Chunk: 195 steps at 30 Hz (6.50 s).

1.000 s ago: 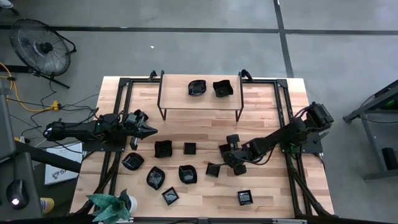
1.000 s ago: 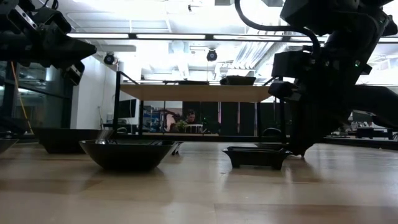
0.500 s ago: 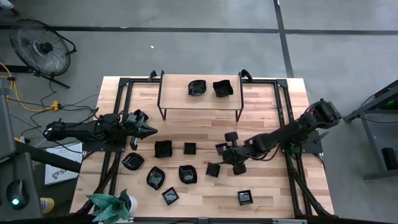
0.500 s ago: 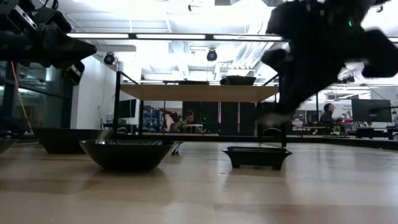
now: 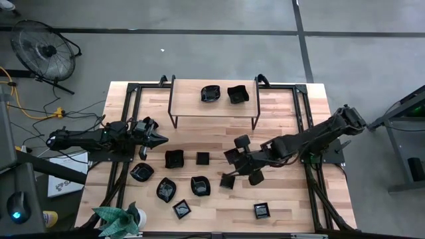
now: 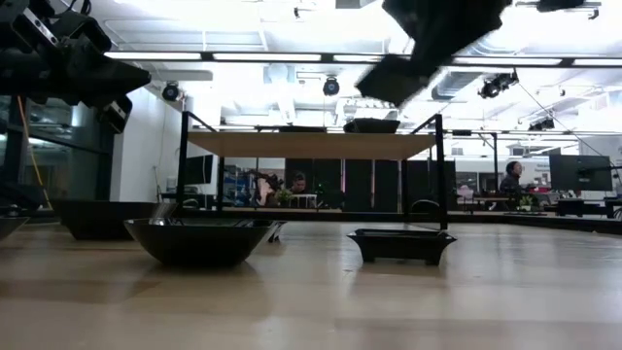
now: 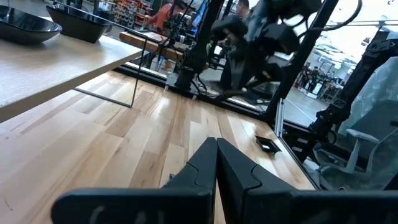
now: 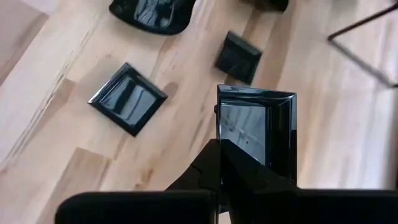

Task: Pick & Place Mini shaped plates
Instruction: Put the square-shaped plate on the shelf

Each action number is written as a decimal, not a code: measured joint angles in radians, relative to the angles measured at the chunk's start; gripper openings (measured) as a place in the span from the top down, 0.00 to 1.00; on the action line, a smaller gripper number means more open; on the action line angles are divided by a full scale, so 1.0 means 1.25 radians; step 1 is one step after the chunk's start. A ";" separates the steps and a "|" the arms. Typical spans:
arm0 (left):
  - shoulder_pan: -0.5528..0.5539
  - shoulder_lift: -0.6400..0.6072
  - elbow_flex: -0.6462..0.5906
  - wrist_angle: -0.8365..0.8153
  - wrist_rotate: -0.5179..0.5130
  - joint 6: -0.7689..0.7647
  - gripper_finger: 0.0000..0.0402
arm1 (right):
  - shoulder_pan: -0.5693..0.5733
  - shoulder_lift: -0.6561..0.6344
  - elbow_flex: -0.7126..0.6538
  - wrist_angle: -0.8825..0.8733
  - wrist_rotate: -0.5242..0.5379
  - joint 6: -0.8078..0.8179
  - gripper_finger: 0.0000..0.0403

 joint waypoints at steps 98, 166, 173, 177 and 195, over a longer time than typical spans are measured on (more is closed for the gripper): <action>0.000 1.145 0.899 -0.237 -0.180 -0.154 0.55 | -0.098 0.081 0.087 0.043 0.300 -0.871 1.00; 0.107 1.032 0.899 -0.342 -0.145 -0.221 1.00 | -0.051 -0.056 0.088 -0.048 0.497 -0.098 0.43; 0.222 0.995 0.899 -0.425 -0.136 -0.348 1.00 | -0.051 -0.094 0.088 -0.137 0.448 0.230 0.43; 0.301 0.994 0.899 -0.446 -0.089 -0.415 1.00 | -0.051 -0.097 0.088 -0.150 0.409 0.322 0.43; 0.555 1.008 0.900 -0.490 0.109 -0.523 1.00 | -0.052 -0.097 0.088 -0.150 0.348 0.393 0.45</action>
